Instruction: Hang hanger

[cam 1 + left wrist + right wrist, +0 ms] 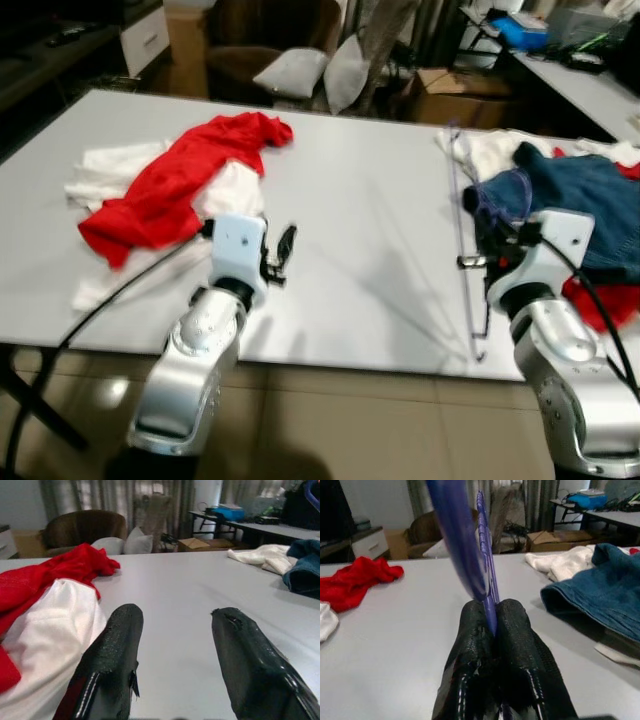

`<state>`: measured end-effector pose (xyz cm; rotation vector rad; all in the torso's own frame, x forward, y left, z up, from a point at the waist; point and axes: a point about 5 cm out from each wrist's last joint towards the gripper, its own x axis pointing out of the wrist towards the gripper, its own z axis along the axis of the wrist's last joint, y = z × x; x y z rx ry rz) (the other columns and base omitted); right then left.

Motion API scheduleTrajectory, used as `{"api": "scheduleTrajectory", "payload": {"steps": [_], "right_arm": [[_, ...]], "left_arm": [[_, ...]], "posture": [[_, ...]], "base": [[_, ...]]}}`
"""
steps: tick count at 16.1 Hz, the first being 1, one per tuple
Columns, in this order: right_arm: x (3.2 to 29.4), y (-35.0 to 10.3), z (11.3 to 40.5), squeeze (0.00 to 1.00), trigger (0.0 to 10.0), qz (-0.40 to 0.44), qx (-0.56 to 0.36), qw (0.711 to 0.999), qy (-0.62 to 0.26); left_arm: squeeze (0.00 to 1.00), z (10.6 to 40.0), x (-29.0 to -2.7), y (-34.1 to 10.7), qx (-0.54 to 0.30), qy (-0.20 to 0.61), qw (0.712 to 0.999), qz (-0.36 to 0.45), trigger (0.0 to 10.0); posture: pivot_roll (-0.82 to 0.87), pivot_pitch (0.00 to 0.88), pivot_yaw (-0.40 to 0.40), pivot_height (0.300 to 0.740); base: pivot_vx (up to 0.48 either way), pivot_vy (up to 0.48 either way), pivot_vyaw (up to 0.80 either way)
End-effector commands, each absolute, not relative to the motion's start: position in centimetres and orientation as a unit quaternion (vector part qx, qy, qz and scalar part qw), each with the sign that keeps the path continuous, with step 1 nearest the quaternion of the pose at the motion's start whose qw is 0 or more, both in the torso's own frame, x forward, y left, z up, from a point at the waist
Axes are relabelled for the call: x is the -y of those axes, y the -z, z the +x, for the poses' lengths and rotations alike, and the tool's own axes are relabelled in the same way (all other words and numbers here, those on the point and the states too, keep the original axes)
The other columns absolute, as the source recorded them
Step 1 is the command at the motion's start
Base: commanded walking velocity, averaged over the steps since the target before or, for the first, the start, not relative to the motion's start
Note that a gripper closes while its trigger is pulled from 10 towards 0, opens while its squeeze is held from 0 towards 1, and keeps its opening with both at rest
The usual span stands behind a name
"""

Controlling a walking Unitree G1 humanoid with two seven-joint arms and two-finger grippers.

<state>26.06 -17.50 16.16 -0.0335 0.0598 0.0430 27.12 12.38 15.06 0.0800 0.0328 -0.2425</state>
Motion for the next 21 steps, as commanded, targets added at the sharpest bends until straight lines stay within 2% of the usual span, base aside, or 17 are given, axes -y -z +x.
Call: {"api": "scheduleTrajectory", "payload": {"steps": [1,4,10,12,15,21], "right_arm": [[17.5,-16.6,26.2,0.0,10.0,-0.022,-0.019,0.999,-0.023],[16.3,-16.6,26.3,0.0,10.0,-0.038,-0.015,0.998,-0.049],[17.8,-16.3,25.7,0.0,10.0,-0.087,-0.018,0.996,-0.021],[18.5,-15.9,25.7,0.0,10.0,-0.082,-0.031,0.996,-0.007],[17.1,-16.1,26.6,0.0,10.0,-0.085,-0.027,0.995,-0.041],[17.3,-16.0,26.8,0.0,10.0,-0.101,-0.023,0.994,-0.034]], "left_arm": [[0.35,27.2,-12.4,-15.3,-0.015,0.121,0.992,0.041,10.0],[0.35,26.9,-13.2,-14.8,-0.024,0.11,0.992,0.05,10.0],[0.35,27.5,-12.4,-14.6,-0.021,0.118,0.992,0.041,10.0],[0.35,27.7,-12.3,-14.2,-0.022,0.117,0.991,0.056,10.0],[0.35,27.7,-12.8,-14.5,-0.017,0.106,0.992,0.058,10.0],[0.35,27.6,-12.4,-14.3,-0.015,0.109,0.992,0.058,10.0]], "posture": [[0.05,0.0,-0.072,0.74],[0.05,0.0,-0.073,0.74],[0.01,0.0,-0.036,0.74],[0.03,0.0,-0.05,0.74],[0.05,0.0,-0.075,0.74],[0.04,0.0,-0.075,0.74]], "base": [[0.0,-0.386,0.0],[0.0,-0.386,0.0],[0.0,-0.385,0.0],[0.0,-0.371,0.0],[0.0,-0.361,0.0],[0.0,-0.353,0.0]]}}
